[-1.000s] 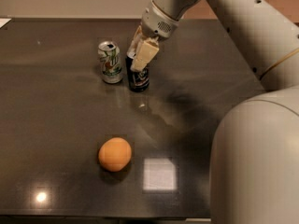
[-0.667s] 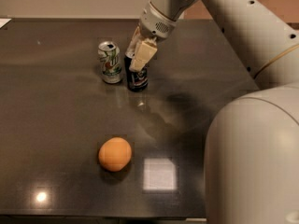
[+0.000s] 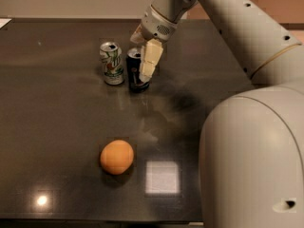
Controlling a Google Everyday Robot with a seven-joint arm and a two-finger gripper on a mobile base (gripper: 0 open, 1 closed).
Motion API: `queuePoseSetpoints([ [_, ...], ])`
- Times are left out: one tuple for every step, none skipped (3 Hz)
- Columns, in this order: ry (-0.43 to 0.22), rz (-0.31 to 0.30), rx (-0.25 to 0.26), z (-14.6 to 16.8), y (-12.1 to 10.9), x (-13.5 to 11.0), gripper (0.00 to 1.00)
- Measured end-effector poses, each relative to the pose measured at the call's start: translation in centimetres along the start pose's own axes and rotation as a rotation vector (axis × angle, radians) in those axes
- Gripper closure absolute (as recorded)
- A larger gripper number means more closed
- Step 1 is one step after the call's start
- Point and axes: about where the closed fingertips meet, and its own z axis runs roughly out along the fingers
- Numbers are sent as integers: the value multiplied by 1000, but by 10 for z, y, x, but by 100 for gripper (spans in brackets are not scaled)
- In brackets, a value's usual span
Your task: Move pepsi can near 7up can
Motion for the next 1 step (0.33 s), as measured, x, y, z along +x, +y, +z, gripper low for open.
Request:
queuePoseSetpoints([
  [0, 0, 0, 0, 0, 0, 0],
])
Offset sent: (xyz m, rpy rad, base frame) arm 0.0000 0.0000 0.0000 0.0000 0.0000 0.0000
